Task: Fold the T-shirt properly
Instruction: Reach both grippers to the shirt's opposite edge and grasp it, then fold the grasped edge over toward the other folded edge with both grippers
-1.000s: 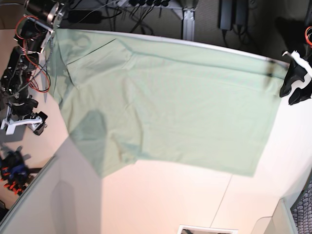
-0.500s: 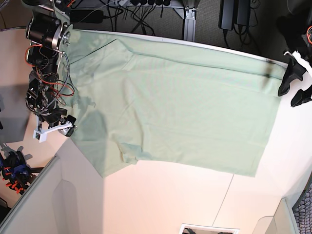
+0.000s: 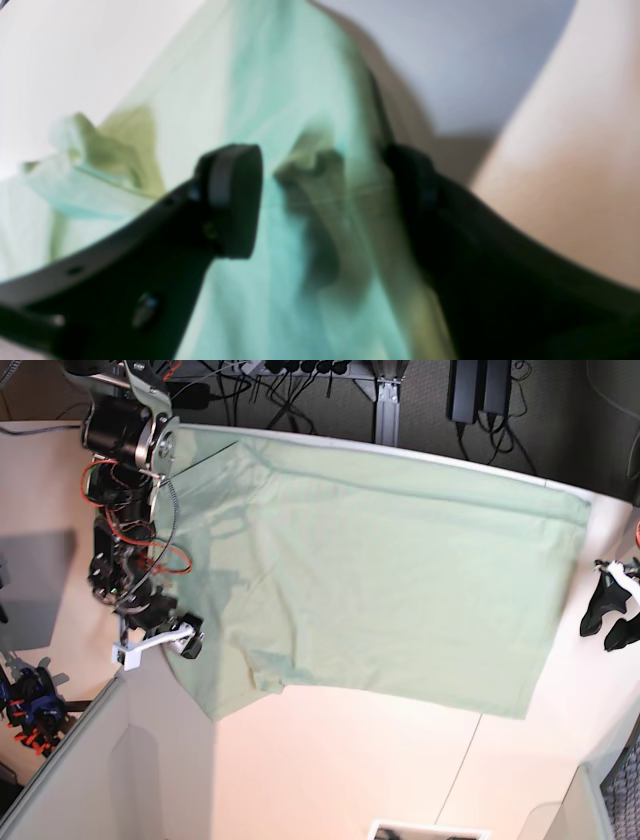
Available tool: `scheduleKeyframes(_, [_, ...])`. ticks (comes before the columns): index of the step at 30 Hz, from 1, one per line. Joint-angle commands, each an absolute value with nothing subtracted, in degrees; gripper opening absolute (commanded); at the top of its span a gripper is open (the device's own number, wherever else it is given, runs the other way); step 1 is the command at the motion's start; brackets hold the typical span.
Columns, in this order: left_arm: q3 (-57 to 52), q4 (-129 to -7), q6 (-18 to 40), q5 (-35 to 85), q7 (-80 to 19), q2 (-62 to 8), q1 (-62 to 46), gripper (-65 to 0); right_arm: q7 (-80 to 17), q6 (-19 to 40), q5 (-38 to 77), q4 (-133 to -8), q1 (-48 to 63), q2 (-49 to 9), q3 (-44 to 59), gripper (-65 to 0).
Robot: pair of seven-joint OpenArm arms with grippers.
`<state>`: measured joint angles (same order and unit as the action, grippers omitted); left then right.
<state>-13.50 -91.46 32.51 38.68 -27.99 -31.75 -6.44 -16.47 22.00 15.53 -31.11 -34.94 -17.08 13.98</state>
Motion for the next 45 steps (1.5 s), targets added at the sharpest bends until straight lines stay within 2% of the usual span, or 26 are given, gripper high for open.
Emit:
scheduleKeyframes(1, [-12.3, -89.7, 32.6, 39.3, -25.7, -32.8, -3.2, -29.1, -19.6, 21.5, 15.0, -31.0, -35.4, -17.3, 13.9, -26.8])
scheduleKeyframes(10, [0.0, -58.2, 30.6, 33.1, -20.6, -28.2, 20.8, -29.1, -19.0, 21.4, 15.0, -31.0, -32.0, -17.5, 13.9, -26.8])
scheduleKeyframes(13, [2.9, -48.2, 27.7, 27.9, -17.6, -26.4, 26.6, -29.1, -18.1, 21.4, 15.0, -31.1, -30.7, -17.5, 13.9, -26.8])
scheduleKeyframes(16, [4.5, -40.6, 27.2, 27.0, -15.8, -25.2, 30.5, -29.1, -17.7, 21.4, 15.0, -31.2, -30.1, -17.5, 13.9, -26.8])
scheduleKeyframes(20, [4.7, -35.6, 27.2, 26.9, -15.6, -22.7, 32.6, -29.1, -17.3, 21.4, 15.0, -31.2, -30.0, -17.5, 13.9, -26.8])
scheduleKeyframes(29, [6.1, -35.5, 27.2, 24.1, -15.1, -18.1, 32.2, -29.3, -17.3, 21.4, 15.0, -31.2, -30.0, -17.5, 13.9, -26.8])
scheduleKeyframes(31, [7.1, -35.5, 27.2, 24.1, -14.8, -18.0, 32.2, -32.9, -17.3, 21.4, 15.0, -31.2, -30.0, -17.5, 13.9, -26.9])
scheduleKeyframes(34, [7.6, -35.5, 27.2, 24.2, -14.2, -18.0, 32.2, -44.9, -17.3, 21.4, 15.0, -31.5, -30.0, -17.5, 13.9, -27.1])
scheduleKeyframes(35, [7.6, -35.5, 27.2, 24.2, -12.8, -18.0, 32.1, -46.6, -17.1, 21.4, 14.9, -31.8, -30.0, -17.5, 13.9, -28.0])
scheduleKeyframes(36, [7.6, -35.4, 27.3, 24.1, -11.5, -18.1, 32.1, -47.9, -16.5, 21.4, 14.5, -32.1, -30.0, -17.5, 13.9, -32.6])
scheduleKeyframes(39, [7.6, -35.5, 27.3, 24.2, -10.4, -18.2, 32.1, -57.5, -16.3, 21.4, 12.9, -33.5, -30.0, -17.5, 13.9, -58.9])
scheduleKeyframes(40, [7.6, -35.5, 27.3, 24.1, -10.3, -18.3, 32.1, -62.1, -16.3, 21.4, 12.1, -34.1, -30.0, -17.5, 13.9, -65.0])
scheduleKeyframes(41, [7.6, -35.5, 27.3, 24.1, -9.8, -18.3, 32.1, -65.0, -16.3, 21.4, 11.3, -34.8, -30.0, -17.5, 13.9, -65.0])
scheduleKeyframes(45, [7.6, -35.5, 28.3, 24.4, -6.2, -18.8, 32.1, -65.0, -16.8, 21.4, 10.2, -38.5, -29.9, -17.5, 13.9, -65.0])
